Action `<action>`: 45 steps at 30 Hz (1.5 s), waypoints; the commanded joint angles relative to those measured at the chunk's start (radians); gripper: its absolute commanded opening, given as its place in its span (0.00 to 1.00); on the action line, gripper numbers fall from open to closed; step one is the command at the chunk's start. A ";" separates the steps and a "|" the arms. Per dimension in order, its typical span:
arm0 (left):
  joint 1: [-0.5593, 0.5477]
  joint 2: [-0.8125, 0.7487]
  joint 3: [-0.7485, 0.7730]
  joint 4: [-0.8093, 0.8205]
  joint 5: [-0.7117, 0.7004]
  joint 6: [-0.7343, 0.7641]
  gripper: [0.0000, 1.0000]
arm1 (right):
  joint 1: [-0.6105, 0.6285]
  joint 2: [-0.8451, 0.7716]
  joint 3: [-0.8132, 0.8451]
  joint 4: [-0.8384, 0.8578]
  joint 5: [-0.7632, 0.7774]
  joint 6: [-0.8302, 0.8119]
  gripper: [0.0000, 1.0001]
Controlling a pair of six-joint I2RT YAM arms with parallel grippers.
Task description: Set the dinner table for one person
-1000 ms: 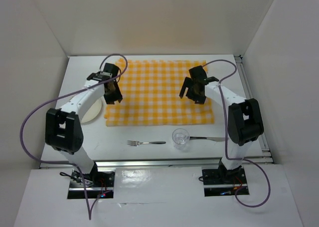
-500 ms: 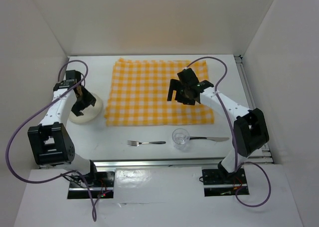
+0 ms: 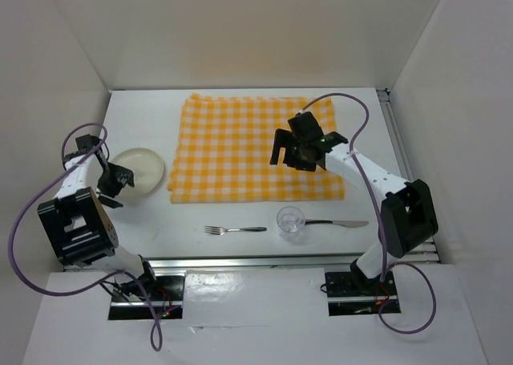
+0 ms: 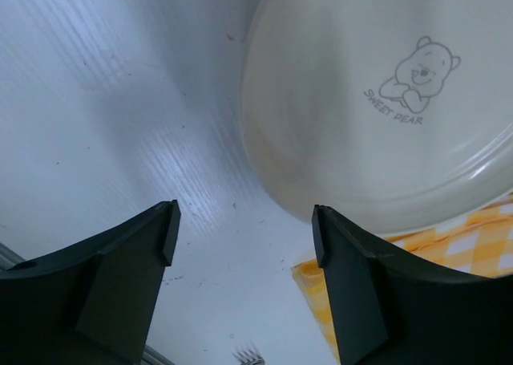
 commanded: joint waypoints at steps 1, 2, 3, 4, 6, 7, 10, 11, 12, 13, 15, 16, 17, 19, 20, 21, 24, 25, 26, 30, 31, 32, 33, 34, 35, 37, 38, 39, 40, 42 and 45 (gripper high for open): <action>0.028 0.051 -0.028 0.078 0.061 -0.030 0.82 | 0.007 -0.046 -0.004 -0.004 0.000 0.002 0.98; 0.028 0.073 -0.028 0.079 0.061 -0.040 0.79 | 0.007 -0.055 -0.015 -0.004 0.000 0.002 0.98; 0.028 0.082 -0.028 0.095 0.049 -0.041 0.76 | 0.007 -0.055 -0.015 -0.004 0.000 0.002 0.98; 0.028 0.082 -0.040 0.111 0.049 -0.041 0.73 | 0.007 -0.055 -0.015 -0.004 0.000 0.002 0.98; 0.028 0.107 -0.041 0.140 0.049 -0.041 0.72 | 0.007 -0.064 -0.024 -0.013 0.000 0.002 0.98; 0.028 0.128 -0.041 0.140 0.049 -0.051 0.71 | 0.007 -0.064 -0.024 -0.013 0.000 0.002 0.98; 0.028 0.163 -0.041 0.151 0.039 -0.061 0.60 | 0.007 -0.074 -0.024 -0.022 0.010 0.002 0.98; 0.028 0.164 -0.041 0.161 0.039 -0.061 0.52 | 0.007 -0.074 -0.024 -0.022 0.010 0.002 0.98; 0.028 0.164 -0.031 0.161 0.039 -0.061 0.32 | 0.007 -0.074 -0.024 -0.022 0.010 0.002 0.98; 0.028 0.164 -0.031 0.161 0.039 -0.061 0.23 | 0.007 -0.083 -0.024 -0.022 0.010 0.002 0.98; 0.028 0.151 -0.031 0.161 0.039 -0.061 0.10 | 0.007 -0.083 -0.024 -0.043 0.022 0.002 0.98; 0.028 0.142 -0.031 0.161 0.039 -0.061 0.00 | 0.007 -0.083 -0.014 -0.043 0.031 0.002 0.98; 0.028 0.130 -0.022 0.161 0.039 -0.051 0.00 | 0.007 -0.083 -0.014 -0.056 0.031 0.002 0.98; 0.028 0.078 -0.013 0.152 0.039 -0.051 0.00 | 0.007 -0.093 0.006 -0.065 0.040 0.002 0.98; 0.028 0.055 -0.001 0.142 0.055 -0.041 0.00 | 0.007 -0.093 0.006 -0.065 0.040 0.002 0.98; 0.028 0.032 0.013 0.141 0.055 -0.030 0.00 | 0.007 -0.103 0.015 -0.065 0.040 0.002 0.98; 0.003 -0.071 0.056 0.132 0.116 -0.008 0.00 | 0.007 -0.112 0.026 -0.076 0.050 0.002 0.98; -0.019 -0.120 0.067 0.132 0.136 0.004 0.00 | 0.007 -0.121 0.026 -0.085 0.050 0.002 0.98; -0.058 -0.141 0.093 0.132 0.169 0.013 0.00 | 0.007 -0.121 0.035 -0.085 0.059 0.002 0.98; -0.179 -0.186 0.169 0.160 0.207 0.032 0.00 | 0.007 -0.130 0.036 -0.094 0.059 0.002 0.98; -0.246 -0.186 0.186 0.174 0.225 0.032 0.00 | 0.007 -0.139 0.036 -0.094 0.059 0.002 0.98; -0.282 -0.160 0.209 0.174 0.234 0.042 0.00 | 0.007 -0.139 0.036 -0.105 0.059 0.002 0.98; -0.320 -0.136 0.264 0.174 0.234 0.051 0.00 | 0.007 -0.150 0.036 -0.105 0.059 0.002 0.98; -0.360 -0.075 0.298 0.162 0.234 0.051 0.00 | 0.007 -0.150 0.036 -0.105 0.068 0.002 0.98; -0.441 -0.042 0.333 0.140 0.234 0.062 0.00 | 0.017 -0.161 0.036 -0.118 0.077 0.002 0.98; -0.521 0.036 0.419 0.106 0.195 0.062 0.00 | 0.017 -0.185 0.036 -0.157 0.115 0.002 0.98; -0.585 0.054 0.435 0.106 0.185 0.062 0.00 | 0.017 -0.208 0.036 -0.157 0.115 0.002 0.98; -0.612 0.074 0.446 0.106 0.185 0.062 0.00 | 0.017 -0.222 0.036 -0.169 0.141 0.002 0.98; -0.633 0.096 0.470 0.130 0.185 0.062 0.00 | 0.017 -0.236 0.026 -0.169 0.142 0.012 0.98; -0.688 0.174 0.504 0.131 0.173 0.053 0.00 | 0.017 -0.285 0.014 -0.185 0.151 0.012 0.98; -0.757 0.298 0.626 0.108 0.153 0.053 0.00 | 0.006 -0.337 -0.012 -0.232 0.163 0.012 0.98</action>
